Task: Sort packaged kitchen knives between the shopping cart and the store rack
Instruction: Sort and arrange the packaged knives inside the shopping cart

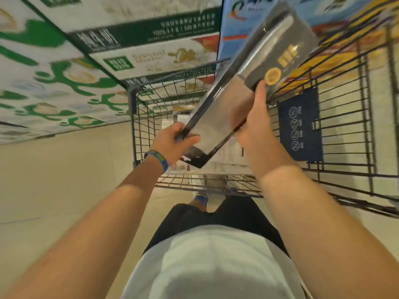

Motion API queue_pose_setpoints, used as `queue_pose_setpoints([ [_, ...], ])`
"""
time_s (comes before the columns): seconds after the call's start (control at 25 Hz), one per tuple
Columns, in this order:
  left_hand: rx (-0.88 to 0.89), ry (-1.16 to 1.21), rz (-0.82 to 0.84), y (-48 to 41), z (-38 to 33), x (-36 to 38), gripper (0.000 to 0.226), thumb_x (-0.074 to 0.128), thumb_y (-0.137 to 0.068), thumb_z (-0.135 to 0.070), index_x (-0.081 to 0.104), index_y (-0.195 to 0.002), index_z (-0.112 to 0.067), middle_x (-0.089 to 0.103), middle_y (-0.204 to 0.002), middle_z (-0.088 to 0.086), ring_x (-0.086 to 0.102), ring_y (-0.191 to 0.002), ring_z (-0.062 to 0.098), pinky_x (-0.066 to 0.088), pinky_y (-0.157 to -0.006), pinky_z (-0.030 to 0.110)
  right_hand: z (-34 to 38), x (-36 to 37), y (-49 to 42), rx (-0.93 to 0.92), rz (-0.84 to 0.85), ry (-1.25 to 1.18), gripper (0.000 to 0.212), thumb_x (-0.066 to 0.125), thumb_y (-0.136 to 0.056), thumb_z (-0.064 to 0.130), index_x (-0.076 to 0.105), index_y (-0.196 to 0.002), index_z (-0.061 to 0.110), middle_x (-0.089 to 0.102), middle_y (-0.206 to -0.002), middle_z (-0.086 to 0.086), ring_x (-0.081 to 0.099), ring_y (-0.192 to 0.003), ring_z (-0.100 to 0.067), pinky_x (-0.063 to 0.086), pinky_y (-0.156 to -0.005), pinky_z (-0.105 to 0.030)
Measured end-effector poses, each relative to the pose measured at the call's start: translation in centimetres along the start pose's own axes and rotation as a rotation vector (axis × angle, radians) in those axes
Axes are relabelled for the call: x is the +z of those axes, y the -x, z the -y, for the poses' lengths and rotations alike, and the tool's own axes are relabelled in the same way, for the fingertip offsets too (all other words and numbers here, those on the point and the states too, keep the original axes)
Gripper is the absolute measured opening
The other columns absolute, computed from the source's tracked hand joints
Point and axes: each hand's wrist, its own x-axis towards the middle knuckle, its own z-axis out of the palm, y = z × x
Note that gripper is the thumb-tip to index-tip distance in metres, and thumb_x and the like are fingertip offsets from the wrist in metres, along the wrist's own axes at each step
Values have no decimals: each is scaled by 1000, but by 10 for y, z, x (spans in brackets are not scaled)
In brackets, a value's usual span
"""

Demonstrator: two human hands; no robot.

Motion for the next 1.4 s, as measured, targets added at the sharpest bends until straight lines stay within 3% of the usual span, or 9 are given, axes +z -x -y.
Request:
queue_pose_setpoints([
  [0.16, 214, -397, -111, 9, -34, -40, 49, 52, -86, -70, 59, -118, -33, 67, -86, -10, 65, -77, 15, 54, -70, 33, 33, -21, 35, -46, 20, 346, 53, 62, -90, 67, 66, -119, 23, 75, -118, -2, 73, -103, -20, 60, -87, -42],
  [0.36, 493, -971, -254, 12, -102, -89, 48, 40, -89, -74, 60, -118, -42, 72, -92, -5, 68, -81, 24, 37, -58, 27, 64, -29, 69, -1103, -127, 1222, 54, 76, -82, 57, 61, -124, 27, 64, -133, -3, 54, -125, -25, 44, -108, -43],
  [0.56, 792, -1369, -102, 26, -188, -97, 37, 45, -92, -67, 65, -107, -39, 69, -88, -8, 67, -79, 22, 39, -59, 28, 52, 5, 93, -942, 263, 1649, 37, 76, -78, 67, 57, -98, 42, 67, -103, 11, 63, -102, -20, 47, -83, -34],
  [0.68, 1133, -1061, -323, 41, -213, -92, 32, 71, -84, -50, 73, -105, -26, 70, -101, 0, 66, -93, 30, 50, -78, 40, 50, -23, 95, -790, 289, 1216, 33, 80, -84, 49, 52, -78, 34, 58, -75, 15, 53, -68, -4, 39, -57, -14],
  [0.8, 822, -524, -692, 53, -209, -63, 87, 79, -74, -54, 47, -145, -16, 45, -148, 6, 43, -135, 30, 37, -112, 42, 68, -59, 96, -621, 209, 802, 19, 81, -87, 34, 65, -94, 25, 72, -92, 9, 67, -90, -15, 54, -79, -18],
  [0.92, 223, 62, -324, 70, -202, 23, 101, 82, -71, -54, 36, -151, -13, 45, -151, 7, 44, -137, 16, 36, -114, 32, 93, -93, 100, -508, 155, 447, 19, 76, -93, 27, 70, -109, 19, 79, -100, 4, 74, -98, -17, 61, -86, -36],
  [1.0, 133, 340, -84, 73, -211, 75, 43, 80, -80, -37, 67, -117, -19, 73, -110, -4, 66, -98, -4, 53, -85, 24, 109, -109, 101, -466, 211, 324, 17, 70, -97, 30, 69, -108, 18, 80, -95, 11, 76, -89, -6, 60, -73, -23],
  [1.24, 125, 473, -229, 66, -210, 117, 13, 73, -89, -24, 61, -93, -28, 71, -88, -1, 66, -82, 16, 55, -77, 31, 179, -191, 69, -764, -290, 1084, 59, 56, -99, 55, 50, -145, 18, 51, -146, -8, 48, -133, -27, 43, -110, -50],
  [1.4, 99, 398, -380, 78, -190, 108, 14, 72, -90, -27, 57, -88, -28, 65, -87, 8, 60, -78, 21, 51, -67, 27, 173, -213, 58, -622, -281, 1085, 31, 56, -100, 31, 56, -126, 16, 69, -111, -7, 66, -108, -33, 52, -92, -41],
])
